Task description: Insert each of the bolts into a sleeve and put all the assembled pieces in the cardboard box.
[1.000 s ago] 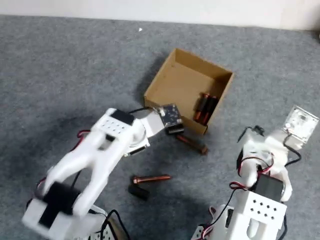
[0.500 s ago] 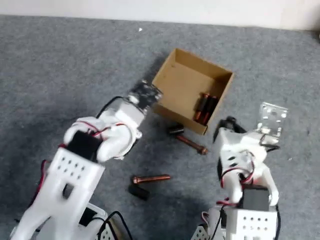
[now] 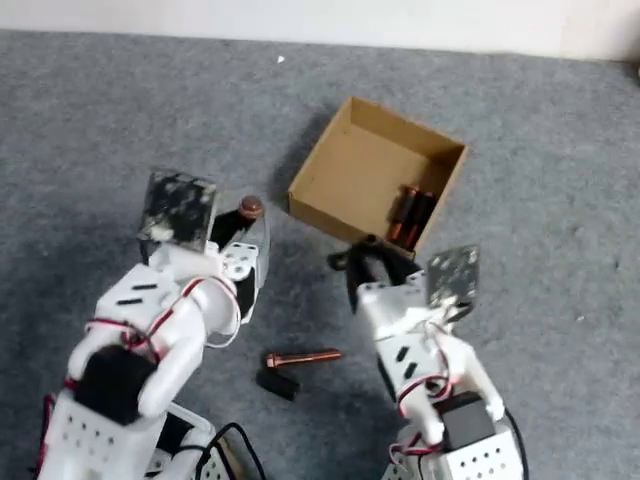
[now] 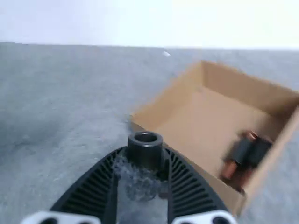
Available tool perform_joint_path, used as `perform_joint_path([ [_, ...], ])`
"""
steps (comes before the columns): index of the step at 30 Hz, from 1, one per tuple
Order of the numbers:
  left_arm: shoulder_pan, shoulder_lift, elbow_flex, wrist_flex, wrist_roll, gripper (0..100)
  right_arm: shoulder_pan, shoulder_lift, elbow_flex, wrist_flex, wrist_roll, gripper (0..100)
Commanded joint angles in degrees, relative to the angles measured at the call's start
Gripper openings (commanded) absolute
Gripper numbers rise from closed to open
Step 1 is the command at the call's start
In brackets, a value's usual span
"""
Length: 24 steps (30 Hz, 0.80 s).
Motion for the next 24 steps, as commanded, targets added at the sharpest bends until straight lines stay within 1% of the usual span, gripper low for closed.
perform_joint_path([
  [1,0.75,-7.87,5.85,-11.78,5.19,0,-6.29,-5.49,4.70,-3.47,4.84,0.5],
  [6,1.19,-14.55,14.64,-23.12,10.81,0,-10.24,-7.96,9.54,-3.56,5.36,0.5],
  [8,1.27,-16.31,17.98,-26.90,12.22,0,-11.38,-7.96,10.07,-3.91,5.36,0.5],
  [11,1.36,-17.80,22.29,-31.12,12.57,0,-12.18,-7.87,10.86,-7.43,5.36,0.5],
  [15,2.15,-18.51,26.77,-34.55,12.57,0,-12.26,-7.87,12.97,-10.33,5.63,0.5],
  [20,8.22,-18.59,27.65,-35.08,12.57,0,-12.26,-7.87,15.43,-12.18,11.16,0.5],
  [24,10.86,-18.59,27.56,-35.08,12.57,0,-12.26,-7.87,15.60,-12.35,11.34,0.5],
])
